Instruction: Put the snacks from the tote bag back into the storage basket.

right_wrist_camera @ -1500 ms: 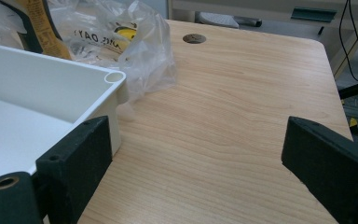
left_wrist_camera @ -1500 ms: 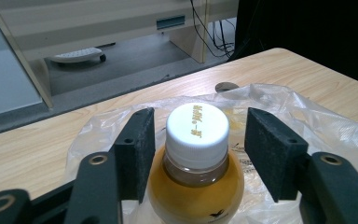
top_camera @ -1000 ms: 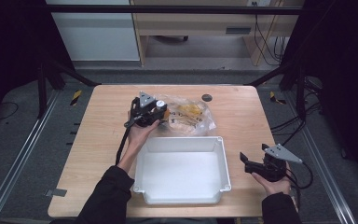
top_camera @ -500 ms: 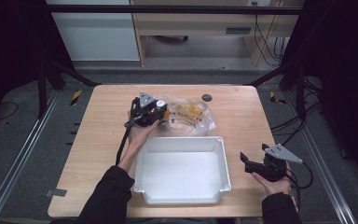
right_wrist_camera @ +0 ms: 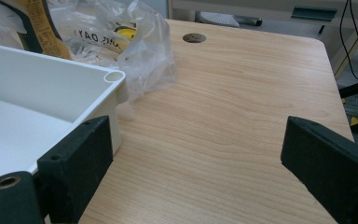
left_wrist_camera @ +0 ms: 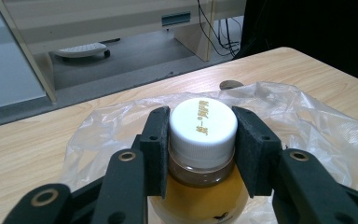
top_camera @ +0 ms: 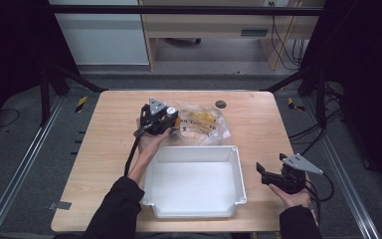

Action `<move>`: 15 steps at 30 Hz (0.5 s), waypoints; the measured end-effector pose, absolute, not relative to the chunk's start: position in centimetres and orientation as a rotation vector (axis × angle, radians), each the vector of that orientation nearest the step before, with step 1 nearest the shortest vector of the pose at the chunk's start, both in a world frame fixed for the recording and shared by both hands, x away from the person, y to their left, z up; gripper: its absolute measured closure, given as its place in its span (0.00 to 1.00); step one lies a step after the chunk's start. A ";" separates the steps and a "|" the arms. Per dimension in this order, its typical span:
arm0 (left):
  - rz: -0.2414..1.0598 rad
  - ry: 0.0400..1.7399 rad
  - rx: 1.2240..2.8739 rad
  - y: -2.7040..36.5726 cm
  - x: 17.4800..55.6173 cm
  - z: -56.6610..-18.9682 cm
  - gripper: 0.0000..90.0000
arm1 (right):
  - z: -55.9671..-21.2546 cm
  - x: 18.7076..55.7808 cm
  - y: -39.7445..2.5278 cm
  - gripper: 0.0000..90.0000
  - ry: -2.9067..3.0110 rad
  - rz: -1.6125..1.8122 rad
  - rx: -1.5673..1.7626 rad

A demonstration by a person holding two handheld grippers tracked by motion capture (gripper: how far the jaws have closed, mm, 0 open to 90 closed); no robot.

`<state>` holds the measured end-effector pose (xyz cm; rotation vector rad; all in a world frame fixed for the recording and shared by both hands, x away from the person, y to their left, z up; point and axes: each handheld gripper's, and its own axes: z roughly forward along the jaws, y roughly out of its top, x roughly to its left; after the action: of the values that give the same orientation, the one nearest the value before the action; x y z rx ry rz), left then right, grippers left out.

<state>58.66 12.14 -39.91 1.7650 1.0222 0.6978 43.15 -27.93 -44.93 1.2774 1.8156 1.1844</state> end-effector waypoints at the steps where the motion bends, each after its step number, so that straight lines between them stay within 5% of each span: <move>1: 0.698 1.022 1.765 12.1 58.7 -39.9 0.66 | -44.9 43.1 -28.0 0.10 1.815 1.184 1.277; 15: 0.681 1.058 1.742 12.3 58.7 -39.8 0.66 | -45.0 43.2 -28.0 0.11 1.815 1.184 1.279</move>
<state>58.71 12.28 -39.79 1.7424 1.0576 0.6812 43.18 -27.98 -44.97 1.2786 1.8149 1.1839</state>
